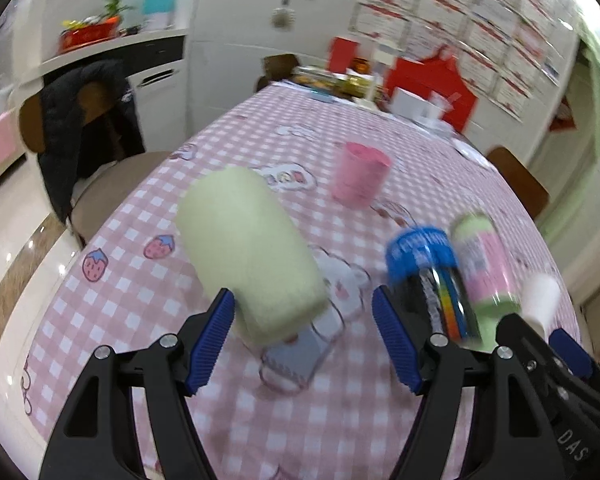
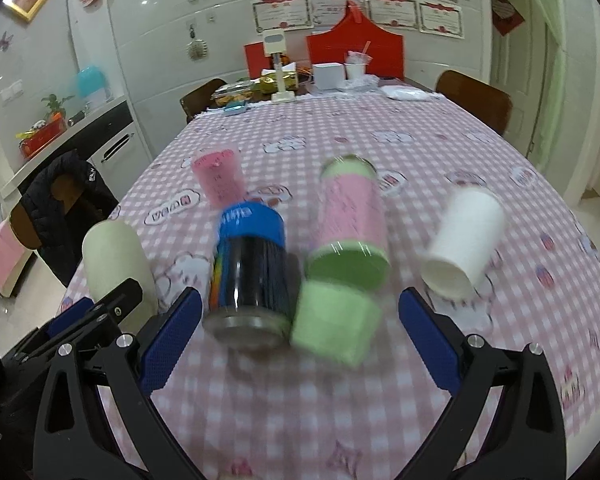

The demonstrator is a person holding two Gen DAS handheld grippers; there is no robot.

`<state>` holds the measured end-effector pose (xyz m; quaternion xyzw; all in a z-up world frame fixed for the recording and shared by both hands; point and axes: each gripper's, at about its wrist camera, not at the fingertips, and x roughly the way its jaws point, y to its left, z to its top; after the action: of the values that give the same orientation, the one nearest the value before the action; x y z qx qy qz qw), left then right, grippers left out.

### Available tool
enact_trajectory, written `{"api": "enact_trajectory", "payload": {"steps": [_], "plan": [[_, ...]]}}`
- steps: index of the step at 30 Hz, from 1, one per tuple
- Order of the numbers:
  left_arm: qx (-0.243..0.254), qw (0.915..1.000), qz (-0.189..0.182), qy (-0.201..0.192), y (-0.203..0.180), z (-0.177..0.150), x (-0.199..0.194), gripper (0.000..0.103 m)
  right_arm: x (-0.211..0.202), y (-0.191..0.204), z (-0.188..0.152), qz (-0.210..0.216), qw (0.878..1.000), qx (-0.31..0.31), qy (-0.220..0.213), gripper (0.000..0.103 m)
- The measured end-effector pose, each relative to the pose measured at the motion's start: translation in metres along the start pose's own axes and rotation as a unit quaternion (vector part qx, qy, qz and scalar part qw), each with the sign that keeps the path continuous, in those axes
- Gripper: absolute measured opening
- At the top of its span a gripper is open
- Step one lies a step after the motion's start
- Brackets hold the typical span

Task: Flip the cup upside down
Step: 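Move the left tool toward the pale green cup lying on its side, then close the left tool around the pale green cup's body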

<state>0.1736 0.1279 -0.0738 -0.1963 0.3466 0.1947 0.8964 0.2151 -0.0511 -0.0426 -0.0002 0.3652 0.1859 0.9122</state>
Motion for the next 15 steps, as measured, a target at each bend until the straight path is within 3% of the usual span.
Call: {"api": "enact_trajectory", "payload": {"steps": [8, 13, 15], "plan": [[-0.064, 0.9965, -0.005, 0.055, 0.01, 0.03, 0.039, 0.071, 0.033, 0.01, 0.031, 0.014, 0.999, -0.031, 0.007, 0.095], [-0.074, 0.9961, 0.003, 0.048, 0.007, 0.04, 0.044, 0.072, 0.048, 0.009, 0.042, 0.023, 0.999, -0.035, 0.015, 0.095], [-0.082, 0.9944, -0.002, 0.067, 0.008, 0.047, 0.053, 0.072, 0.056, 0.009, 0.044, 0.022, 0.999, -0.036, 0.022, 0.095]]}}
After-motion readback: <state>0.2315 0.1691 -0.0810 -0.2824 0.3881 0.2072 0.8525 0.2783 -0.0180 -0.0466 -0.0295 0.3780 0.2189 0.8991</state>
